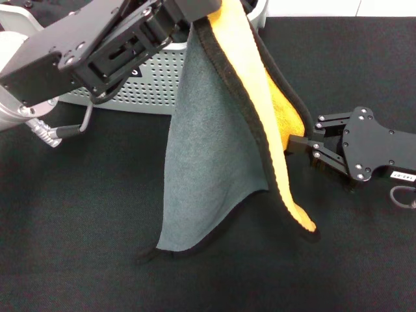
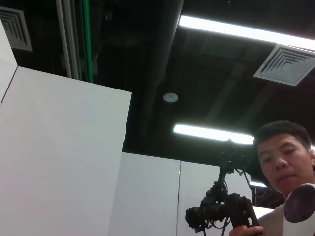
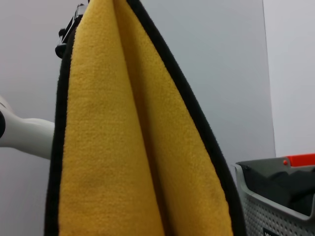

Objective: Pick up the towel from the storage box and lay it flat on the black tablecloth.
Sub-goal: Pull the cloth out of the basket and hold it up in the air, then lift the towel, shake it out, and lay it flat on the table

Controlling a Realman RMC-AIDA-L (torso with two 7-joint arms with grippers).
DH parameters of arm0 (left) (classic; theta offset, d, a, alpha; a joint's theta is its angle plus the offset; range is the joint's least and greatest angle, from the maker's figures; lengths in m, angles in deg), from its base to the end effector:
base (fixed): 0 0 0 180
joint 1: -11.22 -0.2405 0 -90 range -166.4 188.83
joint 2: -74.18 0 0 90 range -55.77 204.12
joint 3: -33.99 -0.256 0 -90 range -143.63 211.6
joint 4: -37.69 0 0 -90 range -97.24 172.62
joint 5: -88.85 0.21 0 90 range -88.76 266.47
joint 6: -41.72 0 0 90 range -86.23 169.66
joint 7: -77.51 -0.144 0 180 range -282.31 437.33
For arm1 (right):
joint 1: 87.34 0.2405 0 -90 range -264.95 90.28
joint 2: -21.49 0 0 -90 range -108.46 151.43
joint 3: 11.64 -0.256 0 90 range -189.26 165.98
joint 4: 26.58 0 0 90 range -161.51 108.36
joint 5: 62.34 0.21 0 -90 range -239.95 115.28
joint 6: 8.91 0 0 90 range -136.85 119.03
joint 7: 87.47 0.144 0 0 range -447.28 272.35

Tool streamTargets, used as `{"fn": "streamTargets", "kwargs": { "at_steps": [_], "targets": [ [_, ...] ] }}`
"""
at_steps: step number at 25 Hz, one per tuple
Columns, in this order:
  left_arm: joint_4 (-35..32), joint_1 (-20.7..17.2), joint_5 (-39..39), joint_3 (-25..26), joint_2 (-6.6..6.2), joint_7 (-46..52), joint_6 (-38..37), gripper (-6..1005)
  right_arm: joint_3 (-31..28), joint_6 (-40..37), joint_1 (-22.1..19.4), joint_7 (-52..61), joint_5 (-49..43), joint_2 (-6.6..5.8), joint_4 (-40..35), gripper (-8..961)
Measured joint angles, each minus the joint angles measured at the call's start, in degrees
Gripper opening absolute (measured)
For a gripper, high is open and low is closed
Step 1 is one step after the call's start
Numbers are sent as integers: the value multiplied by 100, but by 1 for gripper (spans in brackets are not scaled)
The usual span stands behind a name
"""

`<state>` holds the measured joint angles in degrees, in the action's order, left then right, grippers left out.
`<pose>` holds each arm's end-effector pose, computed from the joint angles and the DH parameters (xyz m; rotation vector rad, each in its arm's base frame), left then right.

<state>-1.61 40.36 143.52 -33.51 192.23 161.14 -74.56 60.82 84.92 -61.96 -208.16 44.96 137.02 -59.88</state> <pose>-0.1445 0.2858 0.0540 2.3438 0.1106 1.8187 0.2150 0.3016 -0.0103 -2.7088 0.1204 1.1784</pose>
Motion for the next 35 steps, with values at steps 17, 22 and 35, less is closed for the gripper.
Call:
{"fn": "streamTargets", "kwargs": {
  "at_steps": [17, 22, 35],
  "targets": [
    [-63, -490, 543, -42, -111, 33, 11, 33, -191, 590, -362, 354, 54, -58, -833, 3],
    [-460, -1152, 984, -62, -222, 122, 8, 35, -142, 663, -1346, 1583, 11, -107, -2879, 7],
    [-1781, -2666, 943, -758, -290, 311, -44, 37, 384, 966, -3803, 2569, 225, -124, -5962, 18]
  ]
}}
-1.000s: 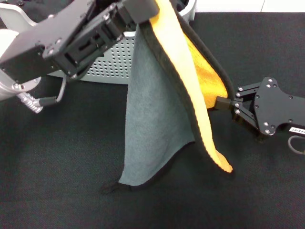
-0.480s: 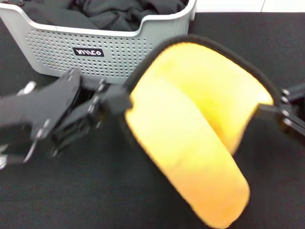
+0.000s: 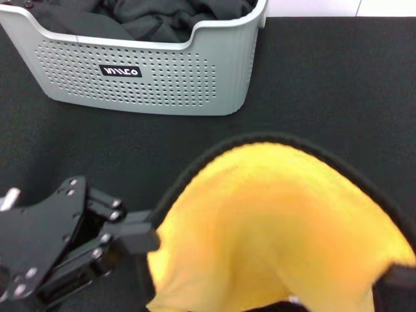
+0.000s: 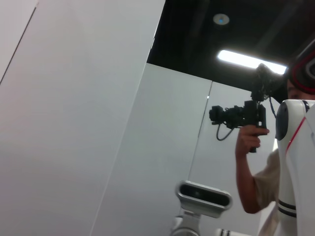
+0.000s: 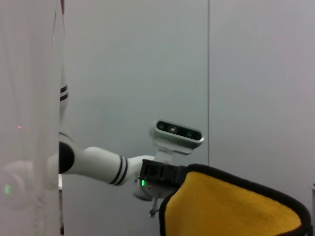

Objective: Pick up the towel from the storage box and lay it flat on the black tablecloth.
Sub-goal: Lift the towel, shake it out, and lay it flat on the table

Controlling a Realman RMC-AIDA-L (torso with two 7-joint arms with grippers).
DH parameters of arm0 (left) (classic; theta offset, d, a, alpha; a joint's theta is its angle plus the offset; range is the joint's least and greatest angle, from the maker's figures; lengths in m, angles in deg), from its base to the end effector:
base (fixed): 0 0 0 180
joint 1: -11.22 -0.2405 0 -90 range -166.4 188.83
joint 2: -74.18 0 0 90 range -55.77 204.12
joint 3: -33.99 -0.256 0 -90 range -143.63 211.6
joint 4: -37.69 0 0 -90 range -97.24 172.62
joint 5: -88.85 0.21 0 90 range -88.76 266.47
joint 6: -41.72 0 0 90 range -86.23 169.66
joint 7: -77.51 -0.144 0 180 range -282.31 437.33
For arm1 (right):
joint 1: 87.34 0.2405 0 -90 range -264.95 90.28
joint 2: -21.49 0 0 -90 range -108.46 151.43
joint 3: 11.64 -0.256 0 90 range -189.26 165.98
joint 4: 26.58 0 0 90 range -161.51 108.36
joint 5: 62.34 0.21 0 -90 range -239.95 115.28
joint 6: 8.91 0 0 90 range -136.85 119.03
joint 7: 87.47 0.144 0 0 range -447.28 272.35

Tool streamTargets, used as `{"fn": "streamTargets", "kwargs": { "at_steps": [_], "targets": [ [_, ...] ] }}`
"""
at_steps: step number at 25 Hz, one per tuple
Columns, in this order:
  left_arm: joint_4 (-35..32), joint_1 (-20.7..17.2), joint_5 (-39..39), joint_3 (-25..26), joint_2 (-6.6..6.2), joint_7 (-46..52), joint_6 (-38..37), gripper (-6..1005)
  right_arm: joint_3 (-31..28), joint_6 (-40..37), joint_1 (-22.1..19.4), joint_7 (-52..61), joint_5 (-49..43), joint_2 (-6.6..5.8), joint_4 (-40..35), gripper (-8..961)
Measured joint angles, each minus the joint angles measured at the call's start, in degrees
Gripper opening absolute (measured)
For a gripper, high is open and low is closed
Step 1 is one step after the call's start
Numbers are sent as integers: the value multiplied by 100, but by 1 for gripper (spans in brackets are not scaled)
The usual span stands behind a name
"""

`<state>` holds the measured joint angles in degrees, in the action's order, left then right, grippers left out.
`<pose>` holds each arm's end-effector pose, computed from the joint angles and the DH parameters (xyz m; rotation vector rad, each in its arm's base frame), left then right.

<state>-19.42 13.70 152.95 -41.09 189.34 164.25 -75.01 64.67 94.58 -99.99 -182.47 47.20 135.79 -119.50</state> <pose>-0.2217 0.1869 0.0525 2.5784 0.3831 1.4944 0.1869 0.1631 0.0787 -2.8095 -0.0037 1.0758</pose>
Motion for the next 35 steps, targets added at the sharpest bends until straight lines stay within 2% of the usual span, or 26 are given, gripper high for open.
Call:
{"fn": "streamTargets", "kwargs": {
  "at_steps": [2, 7, 8, 9, 10, 16, 18, 20, 22, 24, 26, 27, 29, 32, 35],
  "targets": [
    [-96, -176, -87, -79, -39, 62, -4, 38, 76, 37, -299, -5, 83, 17, -79, 20],
    [-343, -634, -526, -382, -293, 208, -14, 39, 393, 82, -712, -159, 187, 14, -193, 24],
    [-435, -722, -638, -471, -359, 252, -15, 39, 466, 90, -738, -180, 191, -2, -243, 25],
    [-435, -722, -638, -471, -359, 252, -15, 39, 554, 110, -759, -189, 202, -35, -285, 26],
    [-685, -912, -833, -729, -475, 293, -17, 40, 669, 118, -752, -186, 234, -86, -323, 27],
    [-1170, -1280, -995, -962, -581, 354, -18, 41, 1049, 140, -589, -165, 663, -382, -313, 32],
    [-1177, -1352, -1023, -956, -599, 375, -16, 41, 1059, 151, -561, -158, 724, -419, -239, 34],
    [-942, -1291, -913, -852, -550, 394, -5, 42, 981, 146, -558, -150, 717, -397, 14, 36],
    [-268, -929, -633, -578, -409, 395, 4, 42, 829, 121, -524, -200, 706, -356, 420, 37],
    [710, -359, -262, -228, -307, 336, 11, 43, 698, 115, -352, -324, 685, -320, 1014, 39],
    [1771, 231, 120, 91, -277, 89, 20, 43, 631, 107, -3, -584, 690, -295, 1949, 41],
    [2507, 661, 365, 269, -275, -229, 25, 43, 626, 103, 191, -714, 706, -286, 2398, 42],
    [3579, 1317, 695, 386, -281, -771, 79, 44, 593, 98, 681, -1036, 719, -279, 3363, 44],
    [4281, 1832, 954, 306, -249, -1032, 483, 44, 571, 59, 1348, -1387, 673, -280, 4423, 46],
    [4238, 2025, 1027, 301, -182, -1019, 1206, 45, 455, -20, 1961, -1647, 625, -286, 5293, 49]
  ]
}}
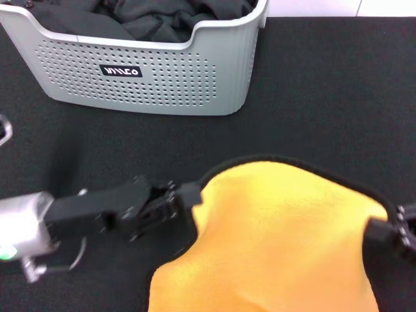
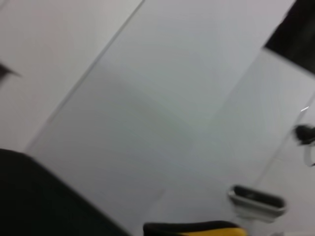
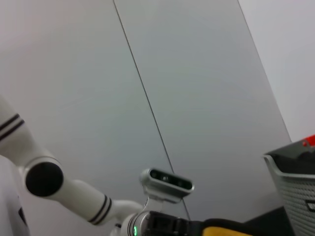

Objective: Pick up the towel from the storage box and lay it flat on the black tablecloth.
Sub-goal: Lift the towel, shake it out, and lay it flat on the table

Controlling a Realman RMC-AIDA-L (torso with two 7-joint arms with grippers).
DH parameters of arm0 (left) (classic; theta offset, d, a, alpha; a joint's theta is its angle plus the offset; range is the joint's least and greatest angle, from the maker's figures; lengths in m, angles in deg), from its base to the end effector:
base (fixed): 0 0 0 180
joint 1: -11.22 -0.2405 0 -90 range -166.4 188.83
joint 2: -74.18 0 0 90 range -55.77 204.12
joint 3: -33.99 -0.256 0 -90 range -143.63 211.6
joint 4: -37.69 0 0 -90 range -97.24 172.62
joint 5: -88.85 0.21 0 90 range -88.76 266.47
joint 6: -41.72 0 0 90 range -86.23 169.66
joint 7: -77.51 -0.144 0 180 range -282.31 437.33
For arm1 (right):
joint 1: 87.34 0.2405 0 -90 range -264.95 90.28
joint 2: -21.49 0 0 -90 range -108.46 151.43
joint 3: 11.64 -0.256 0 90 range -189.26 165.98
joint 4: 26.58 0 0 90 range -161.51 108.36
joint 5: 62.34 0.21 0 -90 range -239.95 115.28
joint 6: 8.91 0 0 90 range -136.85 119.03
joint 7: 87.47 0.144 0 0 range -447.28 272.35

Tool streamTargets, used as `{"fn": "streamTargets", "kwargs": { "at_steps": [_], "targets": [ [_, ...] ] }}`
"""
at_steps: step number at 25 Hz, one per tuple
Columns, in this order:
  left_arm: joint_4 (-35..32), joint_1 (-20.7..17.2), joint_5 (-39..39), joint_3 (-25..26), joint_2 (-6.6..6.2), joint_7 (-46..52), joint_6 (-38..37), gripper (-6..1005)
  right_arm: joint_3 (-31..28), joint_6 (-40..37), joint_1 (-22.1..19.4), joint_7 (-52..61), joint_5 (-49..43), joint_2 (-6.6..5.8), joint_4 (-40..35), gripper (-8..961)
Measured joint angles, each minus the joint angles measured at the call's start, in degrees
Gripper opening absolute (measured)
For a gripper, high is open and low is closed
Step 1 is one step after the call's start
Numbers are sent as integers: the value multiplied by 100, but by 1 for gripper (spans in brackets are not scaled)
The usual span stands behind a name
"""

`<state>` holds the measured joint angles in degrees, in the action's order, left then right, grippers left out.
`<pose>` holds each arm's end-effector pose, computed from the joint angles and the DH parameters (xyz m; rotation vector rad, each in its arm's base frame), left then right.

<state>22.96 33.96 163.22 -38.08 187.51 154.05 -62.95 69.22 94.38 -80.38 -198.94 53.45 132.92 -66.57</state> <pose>-0.2677 0.2400 -0.0180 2.5986 0.9541 1.2957 0.2680 0.2124 0.0195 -2.6965 0.4803 1.3281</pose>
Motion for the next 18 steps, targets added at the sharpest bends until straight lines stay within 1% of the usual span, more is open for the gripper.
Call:
{"fn": "streamTargets", "kwargs": {
  "at_steps": [1, 2, 5, 8, 10, 13, 18],
  "targets": [
    [-38, 65, 0, 6, 11, 0, 245, 45, -153, -60, 227, -26, -42, -10, 341, 50],
    [-62, 119, 5, 7, 14, 0, 469, 46, -203, -87, 279, -26, -59, -10, 431, 51],
    [-132, 280, 21, -10, 3, 11, 1052, 46, -622, -342, 712, -23, -258, -36, 1036, 53],
    [-180, 472, 75, -38, 2, -7, 1614, 47, -892, -745, 974, -25, -369, -30, 1339, 56],
    [-216, 557, 144, -37, 48, -43, 2026, 47, -916, -1186, 1107, -22, -402, 15, 1395, 58],
    [-260, 717, 262, -37, 135, -97, 2675, 48, -897, -1908, 1378, 64, -588, 117, 1426, 60],
    [-358, 868, 493, -39, 182, -247, 3429, 49, -913, -2733, 1736, 418, -953, 229, 1444, 65]
  ]
}}
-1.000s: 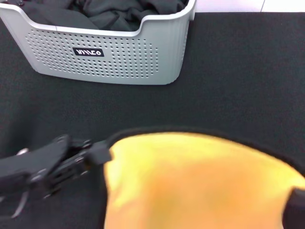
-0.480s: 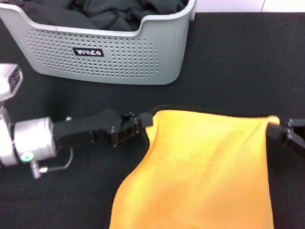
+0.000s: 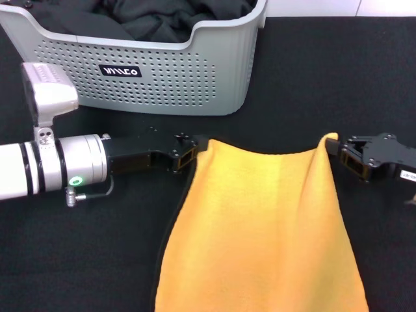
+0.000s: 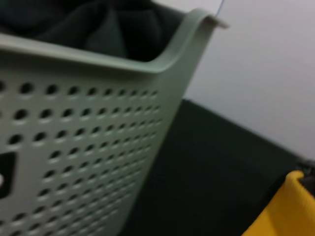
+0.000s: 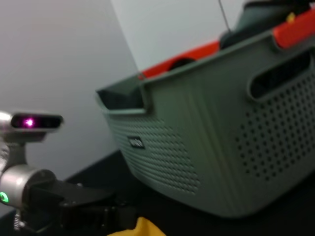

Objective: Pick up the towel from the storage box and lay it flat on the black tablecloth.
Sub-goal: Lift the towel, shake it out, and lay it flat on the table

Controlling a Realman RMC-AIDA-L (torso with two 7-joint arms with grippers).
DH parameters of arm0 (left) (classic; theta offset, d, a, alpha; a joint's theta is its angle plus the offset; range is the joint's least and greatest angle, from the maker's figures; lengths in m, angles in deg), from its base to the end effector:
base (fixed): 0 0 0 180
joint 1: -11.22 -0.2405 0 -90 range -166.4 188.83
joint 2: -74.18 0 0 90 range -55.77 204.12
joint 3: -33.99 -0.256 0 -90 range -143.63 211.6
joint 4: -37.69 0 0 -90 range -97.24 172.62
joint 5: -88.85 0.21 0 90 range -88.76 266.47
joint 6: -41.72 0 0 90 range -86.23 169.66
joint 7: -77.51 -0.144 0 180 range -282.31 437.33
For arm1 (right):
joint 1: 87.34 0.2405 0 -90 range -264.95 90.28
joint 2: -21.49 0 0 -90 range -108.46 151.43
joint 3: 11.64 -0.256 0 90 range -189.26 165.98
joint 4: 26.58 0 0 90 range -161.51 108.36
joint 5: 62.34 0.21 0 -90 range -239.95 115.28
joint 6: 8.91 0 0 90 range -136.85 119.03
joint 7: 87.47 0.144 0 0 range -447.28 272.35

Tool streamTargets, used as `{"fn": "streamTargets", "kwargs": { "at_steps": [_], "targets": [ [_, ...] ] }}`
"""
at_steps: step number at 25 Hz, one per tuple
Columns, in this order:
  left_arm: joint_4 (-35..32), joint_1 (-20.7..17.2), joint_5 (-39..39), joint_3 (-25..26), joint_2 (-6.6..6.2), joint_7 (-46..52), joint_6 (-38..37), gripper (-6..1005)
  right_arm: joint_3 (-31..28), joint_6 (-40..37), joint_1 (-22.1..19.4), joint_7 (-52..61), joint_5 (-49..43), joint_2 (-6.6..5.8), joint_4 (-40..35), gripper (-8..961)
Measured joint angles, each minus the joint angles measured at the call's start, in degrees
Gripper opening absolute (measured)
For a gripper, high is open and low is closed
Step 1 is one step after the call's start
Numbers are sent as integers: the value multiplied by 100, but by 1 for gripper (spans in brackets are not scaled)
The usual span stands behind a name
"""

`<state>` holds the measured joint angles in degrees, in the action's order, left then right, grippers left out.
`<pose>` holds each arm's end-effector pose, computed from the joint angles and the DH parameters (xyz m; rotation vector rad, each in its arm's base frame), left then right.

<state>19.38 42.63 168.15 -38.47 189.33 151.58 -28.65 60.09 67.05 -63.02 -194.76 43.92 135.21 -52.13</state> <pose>-0.2734 0.3314 -0.0555 -2.6294 -0.8560 -0.7143 0.2809 0.3200 -0.0207 -2.5365 0.7804 0.8745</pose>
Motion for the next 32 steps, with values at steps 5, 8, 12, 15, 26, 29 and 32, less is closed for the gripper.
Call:
{"fn": "streamTargets", "kwargs": {
  "at_steps": [5, 8, 12, 15, 26, 29, 32],
  "targets": [
    [-170, -4, 154, 22, 3, -19, 500, 50, 18, -196, 136, 320, -154, -19, -36, 69],
    [-243, -64, 120, 69, -38, -32, 531, 51, 5, -199, 157, 453, -207, -41, -51, 72],
    [-403, -210, 105, 321, -53, -11, 526, 52, 8, -233, 203, 603, -238, -70, -60, 75],
    [-428, -292, 113, 486, -29, -87, 536, 52, -7, -354, 236, 661, -278, -71, -60, 78],
    [-415, -232, 107, 496, 218, -555, 1011, 55, 40, -1449, 716, 1006, -713, 42, -71, 88],
    [-422, -207, 101, 503, 272, -573, 1190, 55, 40, -1698, 853, 1133, -889, 86, -70, 90],
    [-429, -200, 58, 504, 318, -678, 1310, 56, 39, -1873, 988, 1318, -1099, 114, -42, 93]
  ]
}}
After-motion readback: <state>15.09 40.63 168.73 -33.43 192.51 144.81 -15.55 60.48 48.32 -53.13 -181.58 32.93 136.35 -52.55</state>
